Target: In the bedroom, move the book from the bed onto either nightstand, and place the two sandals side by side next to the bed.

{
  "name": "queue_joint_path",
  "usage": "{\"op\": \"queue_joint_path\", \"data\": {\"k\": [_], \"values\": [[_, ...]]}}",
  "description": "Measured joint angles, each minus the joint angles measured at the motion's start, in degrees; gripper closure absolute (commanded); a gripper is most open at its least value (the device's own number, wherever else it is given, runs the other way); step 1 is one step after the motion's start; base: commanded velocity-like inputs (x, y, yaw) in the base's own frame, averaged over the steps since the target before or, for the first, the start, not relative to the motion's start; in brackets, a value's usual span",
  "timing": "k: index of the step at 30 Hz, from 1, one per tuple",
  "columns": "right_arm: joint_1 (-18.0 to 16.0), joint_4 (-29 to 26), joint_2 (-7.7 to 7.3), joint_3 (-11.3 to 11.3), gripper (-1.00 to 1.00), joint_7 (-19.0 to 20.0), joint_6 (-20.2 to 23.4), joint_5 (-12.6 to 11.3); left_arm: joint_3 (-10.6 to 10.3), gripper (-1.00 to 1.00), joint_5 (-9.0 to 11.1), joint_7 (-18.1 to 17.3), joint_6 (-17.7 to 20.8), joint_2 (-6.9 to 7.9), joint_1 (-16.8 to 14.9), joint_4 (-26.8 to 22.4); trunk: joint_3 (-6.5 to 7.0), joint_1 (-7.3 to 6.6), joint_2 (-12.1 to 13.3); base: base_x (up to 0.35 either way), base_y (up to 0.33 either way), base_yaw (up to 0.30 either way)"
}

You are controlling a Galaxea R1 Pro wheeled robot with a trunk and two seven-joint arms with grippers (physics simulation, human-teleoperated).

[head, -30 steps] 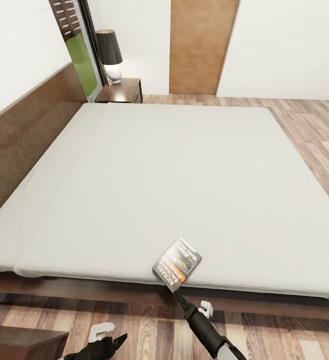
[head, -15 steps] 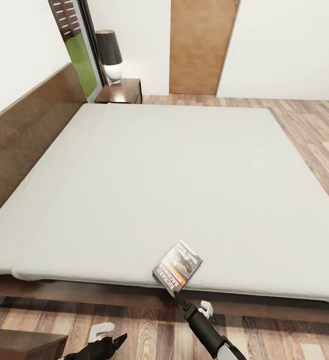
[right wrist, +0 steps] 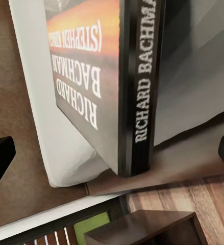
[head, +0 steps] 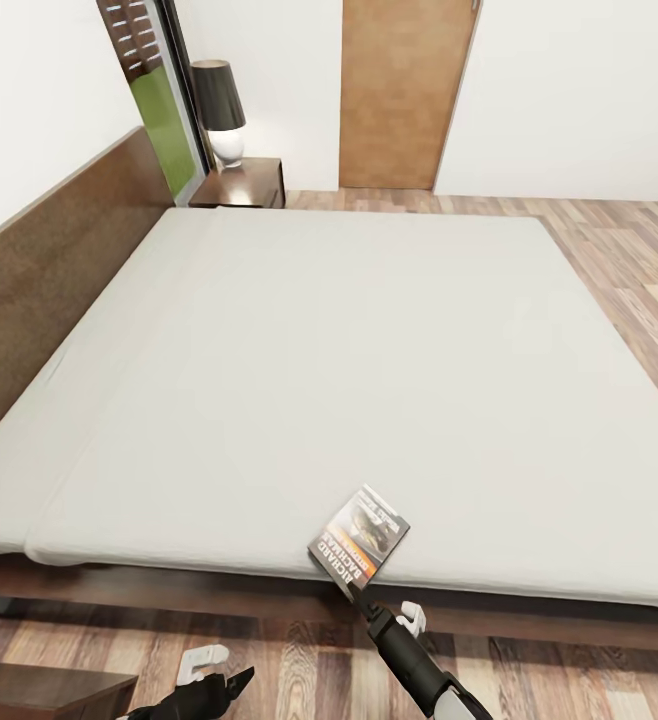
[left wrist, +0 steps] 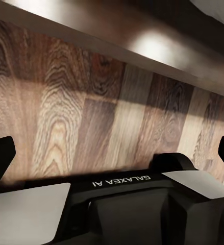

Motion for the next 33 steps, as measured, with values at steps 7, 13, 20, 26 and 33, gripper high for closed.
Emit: {"op": "queue_joint_path", "data": {"k": [7, 13, 20, 26, 33], "values": [[0.0, 0.0, 0.0, 0.0, -1.0, 0.0, -0.01, 0.0, 0.0, -1.0, -0.02, 0.0, -0.03, -0.03, 0.0, 0.0, 0.0, 0.0, 0.0, 0.005, 0.005, 0.0], [0.0, 0.0, 0.0, 0.0, -1.0, 0.0, 0.0, 0.0, 0.0, -1.0, -0.02, 0.03, -0.06, -0.03, 0.0, 0.0, 0.0, -0.01, 0.0, 0.046, 0.0, 0.0], [0.0, 0.0, 0.0, 0.0, -1.0, 0.0, 0.03, 0.0, 0.0, -1.0, -0.04, 0.18, -0.1, -0.04, 0.0, 0.0, 0.0, 0.0, 0.0, 0.047, 0.0, 0.0], [0.0, -0.02, -0.07, 0.0, -1.0, 0.0, 0.06, -0.01, 0.0, -1.0, -0.04, 0.18, -0.09, -0.04, 0.0, 0.0, 0.0, 0.0, 0.0, 0.002, 0.0, 0.0], [0.0, -0.08, -0.09, 0.01, 1.0, 0.07, 0.07, -0.06, 0.0, -1.0, -0.02, 0.17, -0.07, -0.04, 0.0, 0.0, 0.0, 0.0, 0.0, 0.0, 0.0, 0.0]]}}
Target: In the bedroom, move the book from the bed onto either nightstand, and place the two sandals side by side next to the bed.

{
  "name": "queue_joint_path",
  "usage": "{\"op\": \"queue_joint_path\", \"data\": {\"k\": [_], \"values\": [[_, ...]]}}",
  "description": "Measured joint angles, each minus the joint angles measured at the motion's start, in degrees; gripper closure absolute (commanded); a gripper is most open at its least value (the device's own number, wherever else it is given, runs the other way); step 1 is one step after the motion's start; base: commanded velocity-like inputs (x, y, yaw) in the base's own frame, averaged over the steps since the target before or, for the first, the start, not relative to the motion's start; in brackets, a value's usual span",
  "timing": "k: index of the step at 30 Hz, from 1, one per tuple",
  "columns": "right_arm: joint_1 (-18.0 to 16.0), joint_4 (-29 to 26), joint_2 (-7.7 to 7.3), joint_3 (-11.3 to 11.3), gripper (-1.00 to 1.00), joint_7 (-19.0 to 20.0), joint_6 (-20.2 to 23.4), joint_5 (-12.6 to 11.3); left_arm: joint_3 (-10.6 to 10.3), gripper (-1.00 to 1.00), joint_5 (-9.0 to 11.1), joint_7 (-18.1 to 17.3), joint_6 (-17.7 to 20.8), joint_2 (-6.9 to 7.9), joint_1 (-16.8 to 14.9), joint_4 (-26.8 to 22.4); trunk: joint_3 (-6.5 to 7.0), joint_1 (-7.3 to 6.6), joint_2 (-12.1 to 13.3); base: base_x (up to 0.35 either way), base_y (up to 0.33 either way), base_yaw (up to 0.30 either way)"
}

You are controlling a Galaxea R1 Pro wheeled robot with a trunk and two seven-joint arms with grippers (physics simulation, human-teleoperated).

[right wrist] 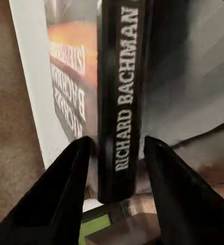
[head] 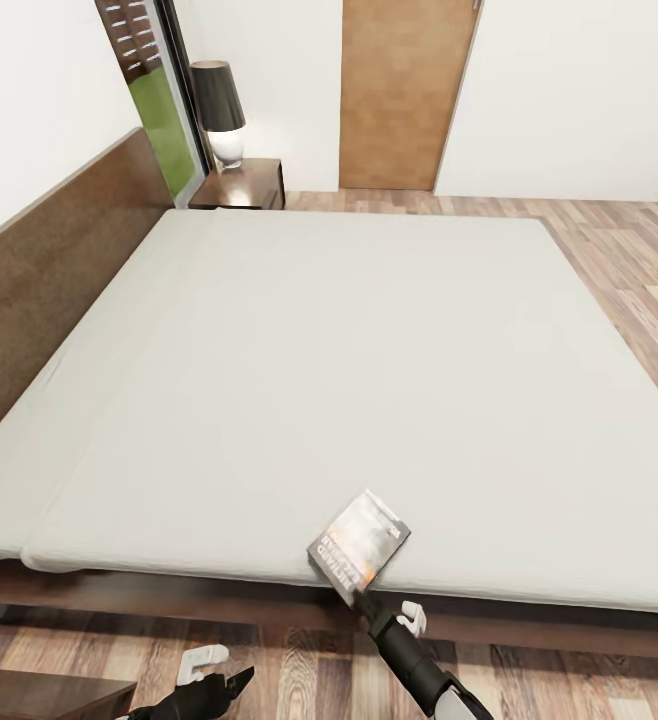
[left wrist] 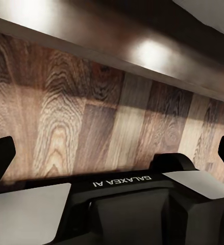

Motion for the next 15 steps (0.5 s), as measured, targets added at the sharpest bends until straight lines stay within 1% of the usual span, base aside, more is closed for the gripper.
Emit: {"op": "queue_joint_path", "data": {"k": [12, 15], "values": [[0.0, -0.09, 0.0, -0.01, 1.0, 0.02, -0.06, 0.0, 0.0, -1.0, -0.01, -0.27, 0.01, 0.05, 0.0, 0.0, 0.0, 0.0, 0.0, 0.0, 0.0, 0.0], [0.0, -0.09, 0.0, 0.01, 1.0, 0.02, -0.06, -0.02, 0.0, -1.0, -0.01, -0.33, 0.08, 0.03, 0.0, 0.0, 0.53, -0.65, 1.19, 0.0, 0.0, 0.0]]}}
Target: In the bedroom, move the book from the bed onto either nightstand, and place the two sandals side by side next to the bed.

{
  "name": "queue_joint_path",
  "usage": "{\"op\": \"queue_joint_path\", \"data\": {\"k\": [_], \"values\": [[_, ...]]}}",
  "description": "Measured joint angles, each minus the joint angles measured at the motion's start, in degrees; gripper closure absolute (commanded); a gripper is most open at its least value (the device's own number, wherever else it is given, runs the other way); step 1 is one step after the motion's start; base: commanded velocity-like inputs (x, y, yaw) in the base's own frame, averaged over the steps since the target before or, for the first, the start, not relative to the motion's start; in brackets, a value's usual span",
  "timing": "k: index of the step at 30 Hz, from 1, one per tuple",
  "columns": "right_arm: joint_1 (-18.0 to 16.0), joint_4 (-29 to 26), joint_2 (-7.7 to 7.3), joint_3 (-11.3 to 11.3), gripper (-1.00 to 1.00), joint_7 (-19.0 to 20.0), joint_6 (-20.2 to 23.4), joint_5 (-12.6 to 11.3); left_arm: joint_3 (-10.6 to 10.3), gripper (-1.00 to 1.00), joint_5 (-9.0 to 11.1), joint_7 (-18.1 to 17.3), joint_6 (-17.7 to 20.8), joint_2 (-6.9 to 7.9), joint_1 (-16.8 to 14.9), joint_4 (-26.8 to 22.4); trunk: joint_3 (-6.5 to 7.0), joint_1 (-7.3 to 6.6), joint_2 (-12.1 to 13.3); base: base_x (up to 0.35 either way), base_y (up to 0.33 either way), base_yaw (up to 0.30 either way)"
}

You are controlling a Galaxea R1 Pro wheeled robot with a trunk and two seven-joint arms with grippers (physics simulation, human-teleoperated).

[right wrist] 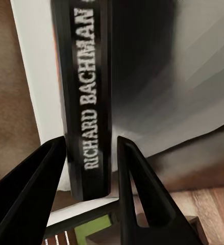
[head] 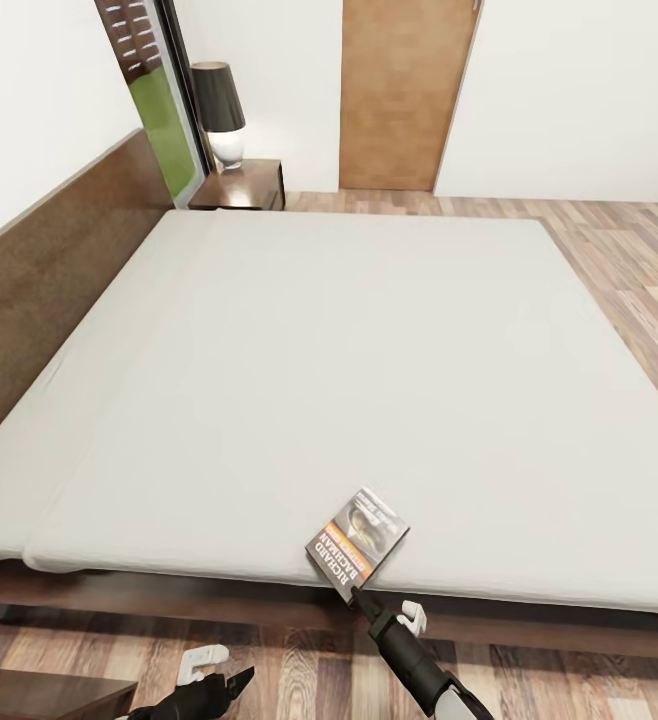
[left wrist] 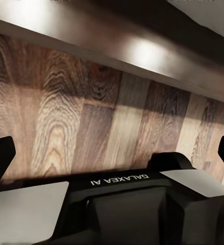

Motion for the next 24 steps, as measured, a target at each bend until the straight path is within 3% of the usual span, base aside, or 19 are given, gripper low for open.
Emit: {"op": "queue_joint_path", "data": {"k": [24], "values": [[0.0, -0.01, 0.0, 0.01, 1.0, 0.03, 0.06, -0.05, 0.0, -1.0, 0.0, -0.01, 0.11, -0.03, 0.0, 0.0, 4.31, -5.27, 9.63, 0.0, 0.0, 0.0]]}}
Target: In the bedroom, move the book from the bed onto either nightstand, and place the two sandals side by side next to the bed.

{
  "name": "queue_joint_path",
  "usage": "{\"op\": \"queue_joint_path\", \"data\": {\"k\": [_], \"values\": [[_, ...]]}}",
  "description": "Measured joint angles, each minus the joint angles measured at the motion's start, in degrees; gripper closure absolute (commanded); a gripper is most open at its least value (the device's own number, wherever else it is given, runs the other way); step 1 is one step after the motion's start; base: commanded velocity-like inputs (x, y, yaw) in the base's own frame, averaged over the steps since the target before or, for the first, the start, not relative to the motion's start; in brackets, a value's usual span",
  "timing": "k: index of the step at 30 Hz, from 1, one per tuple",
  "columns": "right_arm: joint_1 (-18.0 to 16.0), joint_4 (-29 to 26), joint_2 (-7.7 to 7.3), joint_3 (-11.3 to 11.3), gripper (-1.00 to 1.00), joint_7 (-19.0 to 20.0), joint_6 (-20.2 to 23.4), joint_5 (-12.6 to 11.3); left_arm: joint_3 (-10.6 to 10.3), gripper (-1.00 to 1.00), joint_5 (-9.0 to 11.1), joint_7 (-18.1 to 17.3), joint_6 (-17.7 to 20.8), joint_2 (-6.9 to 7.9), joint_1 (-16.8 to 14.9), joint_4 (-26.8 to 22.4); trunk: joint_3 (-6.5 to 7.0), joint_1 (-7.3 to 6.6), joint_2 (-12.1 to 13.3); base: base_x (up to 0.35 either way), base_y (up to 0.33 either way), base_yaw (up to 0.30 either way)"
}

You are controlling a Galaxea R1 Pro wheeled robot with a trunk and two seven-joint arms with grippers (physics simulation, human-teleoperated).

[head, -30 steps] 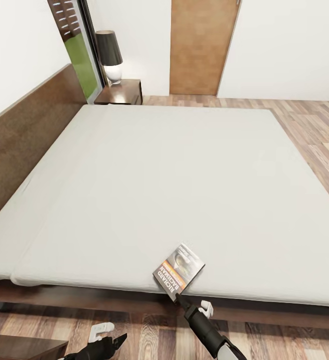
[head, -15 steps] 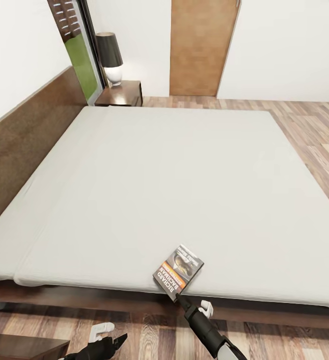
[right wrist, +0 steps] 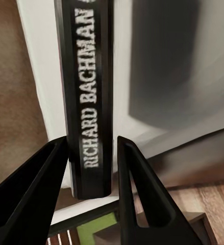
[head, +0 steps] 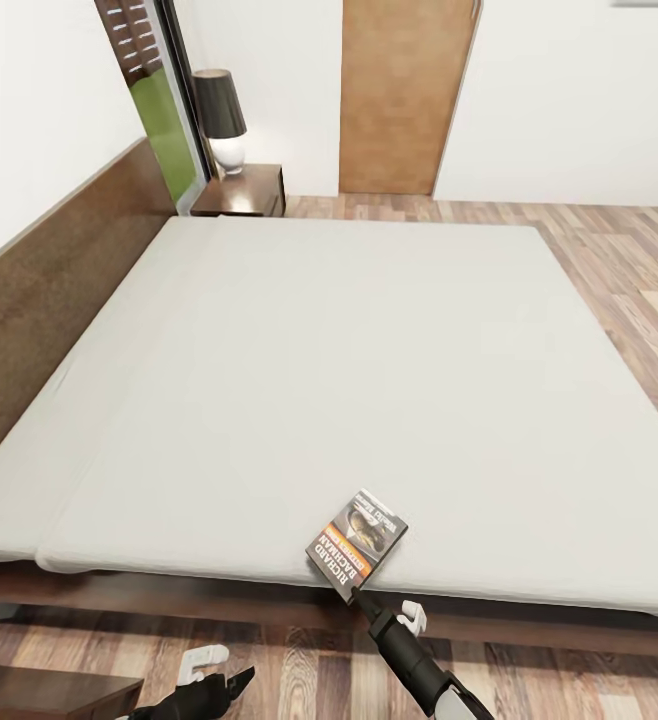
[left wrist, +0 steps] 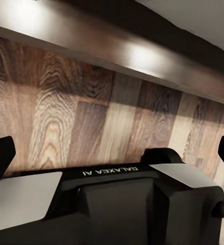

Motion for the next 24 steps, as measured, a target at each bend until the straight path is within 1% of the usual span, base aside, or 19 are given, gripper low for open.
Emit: {"op": "queue_joint_path", "data": {"k": [24], "values": [[0.0, 0.0, 0.0, -0.01, 1.0, 0.0, 0.0, 0.0, 0.0, -1.0, 0.0, 0.0, 0.01, 0.0, 0.0, 0.0, 4.31, -5.27, 9.63, 0.0, 0.0, 0.0]]}}
